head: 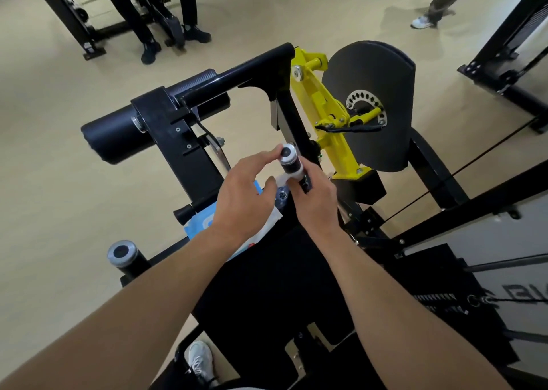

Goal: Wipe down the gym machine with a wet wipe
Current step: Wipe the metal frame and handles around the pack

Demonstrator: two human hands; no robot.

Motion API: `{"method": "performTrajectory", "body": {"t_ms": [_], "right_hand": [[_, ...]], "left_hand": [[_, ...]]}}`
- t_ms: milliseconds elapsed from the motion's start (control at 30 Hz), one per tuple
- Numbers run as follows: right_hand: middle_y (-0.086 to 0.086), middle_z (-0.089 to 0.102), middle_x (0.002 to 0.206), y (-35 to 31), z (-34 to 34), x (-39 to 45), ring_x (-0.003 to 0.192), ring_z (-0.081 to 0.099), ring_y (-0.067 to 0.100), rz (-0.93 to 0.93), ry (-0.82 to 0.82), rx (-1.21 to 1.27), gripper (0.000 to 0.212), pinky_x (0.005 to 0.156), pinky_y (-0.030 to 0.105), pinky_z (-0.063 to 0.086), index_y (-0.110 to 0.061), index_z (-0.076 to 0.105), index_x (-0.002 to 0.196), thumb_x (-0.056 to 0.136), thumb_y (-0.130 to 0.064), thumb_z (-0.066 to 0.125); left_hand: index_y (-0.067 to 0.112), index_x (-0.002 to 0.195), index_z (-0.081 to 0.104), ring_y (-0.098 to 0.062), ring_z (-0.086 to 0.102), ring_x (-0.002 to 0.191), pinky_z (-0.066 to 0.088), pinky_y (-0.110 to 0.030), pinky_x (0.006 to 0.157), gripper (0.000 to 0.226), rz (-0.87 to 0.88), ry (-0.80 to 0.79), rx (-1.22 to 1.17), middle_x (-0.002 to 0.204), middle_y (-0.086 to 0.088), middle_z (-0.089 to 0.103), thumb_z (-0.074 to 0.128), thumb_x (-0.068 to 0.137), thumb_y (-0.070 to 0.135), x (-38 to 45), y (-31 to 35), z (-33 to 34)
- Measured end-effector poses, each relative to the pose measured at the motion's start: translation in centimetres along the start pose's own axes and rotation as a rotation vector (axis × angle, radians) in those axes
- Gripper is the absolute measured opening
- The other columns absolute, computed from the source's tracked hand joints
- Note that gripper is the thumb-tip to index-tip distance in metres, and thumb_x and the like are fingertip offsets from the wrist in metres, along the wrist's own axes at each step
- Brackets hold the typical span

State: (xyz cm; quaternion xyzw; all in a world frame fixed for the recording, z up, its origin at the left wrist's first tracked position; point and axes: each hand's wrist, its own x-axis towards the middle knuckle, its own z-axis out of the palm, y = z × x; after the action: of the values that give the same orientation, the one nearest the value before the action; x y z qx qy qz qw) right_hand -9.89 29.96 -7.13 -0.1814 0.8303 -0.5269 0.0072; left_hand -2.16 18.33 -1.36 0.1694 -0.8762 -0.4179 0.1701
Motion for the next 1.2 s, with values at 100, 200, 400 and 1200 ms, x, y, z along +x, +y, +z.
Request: {"method": "performTrajectory", "body": {"t_ms": [100,200,400,1200], "right_hand": [[0.003,0.07,0.125,0.2,-0.4,0.1,0.116,0.063,0.015,0.049,-0.019,-0.042,0.044,0.103,0.037,0.051,-0.014,0.062,0.135,0.092,-0.009,0.07],[0.0,0.073,0.12,-1.9,-0.9,0.5,0.109,0.065,0.01,-0.109,0.064,0.003,0.042,0.091,0.014,0.05,-0.015,0.066,0.133,0.091,-0.013,0.074],[0.0,0.075,0.113,-0.4,-0.2,0.1,0.103,0.068,0.015,0.029,0.002,-0.056,0.046,0.094,0.034,0.055,-0.019,0.065,0.135,0.09,-0.011,0.073],[-0.004,0.075,0.112,-3.0,0.8,0.5,0.105,0.065,0.001,-0.111,0.207,0.061,0.041,0.087,0.015,0.055,-0.018,0.07,0.127,0.087,-0.017,0.079]], "left_hand": [[0.031,0.141,0.056,-0.006,0.043,0.137,0.033,-0.033,0.116,0.058,0.044,0.031,0.096,0.143,0.014,0.055,0.061,0.092,0.001,-0.3,0.3,0.1],[0.022,0.138,0.06,0.01,0.032,0.13,0.025,-0.027,0.112,0.06,0.118,0.086,0.157,0.13,0.04,0.036,0.061,0.086,-0.007,-0.2,0.3,0.2],[0.022,0.142,0.057,-0.005,0.034,0.135,0.018,-0.019,0.112,0.064,0.095,0.076,0.204,0.129,0.019,0.05,0.057,0.087,-0.01,-0.6,0.5,0.4],[0.032,0.141,0.058,-0.021,0.054,0.116,0.042,-0.028,0.095,0.07,0.119,0.061,0.262,0.124,0.002,0.068,0.055,0.085,-0.01,0.0,-0.3,0.1]]}}
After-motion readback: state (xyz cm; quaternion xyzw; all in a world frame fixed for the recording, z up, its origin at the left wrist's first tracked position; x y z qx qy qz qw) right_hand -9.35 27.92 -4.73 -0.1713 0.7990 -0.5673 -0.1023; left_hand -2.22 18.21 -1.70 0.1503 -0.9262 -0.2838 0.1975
